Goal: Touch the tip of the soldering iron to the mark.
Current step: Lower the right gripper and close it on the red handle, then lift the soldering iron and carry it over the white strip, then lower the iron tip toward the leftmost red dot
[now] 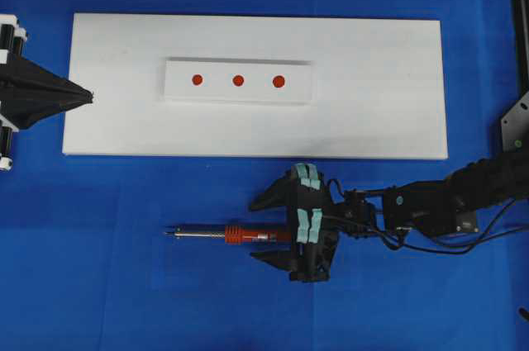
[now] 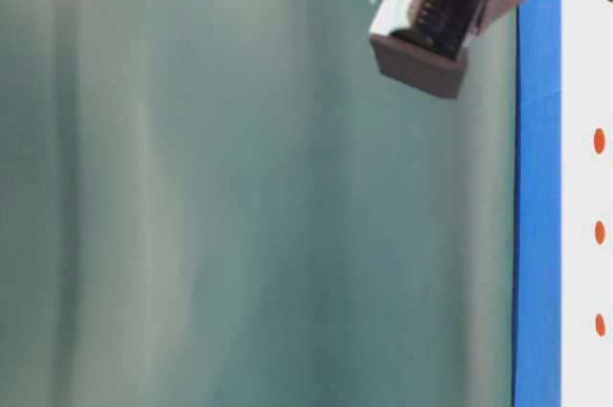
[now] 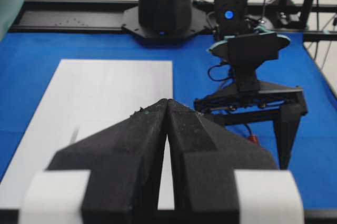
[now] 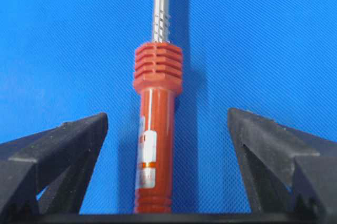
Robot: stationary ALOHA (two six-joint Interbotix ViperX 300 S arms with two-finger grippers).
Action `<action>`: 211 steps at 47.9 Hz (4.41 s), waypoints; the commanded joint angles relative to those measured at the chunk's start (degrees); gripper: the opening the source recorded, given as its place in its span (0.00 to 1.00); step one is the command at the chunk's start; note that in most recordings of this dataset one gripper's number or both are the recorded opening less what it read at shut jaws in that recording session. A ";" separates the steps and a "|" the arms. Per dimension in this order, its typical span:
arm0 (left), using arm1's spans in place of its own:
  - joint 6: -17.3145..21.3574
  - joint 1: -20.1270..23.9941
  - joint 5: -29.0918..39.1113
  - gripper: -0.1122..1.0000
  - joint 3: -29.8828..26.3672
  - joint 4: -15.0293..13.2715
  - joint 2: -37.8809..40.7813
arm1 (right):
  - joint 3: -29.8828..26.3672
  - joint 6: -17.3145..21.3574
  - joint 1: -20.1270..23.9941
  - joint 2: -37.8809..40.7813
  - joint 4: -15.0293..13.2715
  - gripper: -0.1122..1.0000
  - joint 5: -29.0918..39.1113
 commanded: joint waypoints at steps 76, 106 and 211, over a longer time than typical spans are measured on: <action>-0.09 0.00 -0.70 0.10 -0.53 0.09 0.18 | 4.31 -5.62 -2.46 -23.99 0.09 0.16 12.30; -0.26 0.00 -0.70 0.10 -0.53 0.00 0.18 | 2.90 -9.58 -5.62 -28.83 -0.09 0.16 19.95; -0.18 -0.09 -0.70 0.10 -0.53 0.09 0.62 | -6.68 -31.38 -34.37 -29.00 -5.98 0.16 53.09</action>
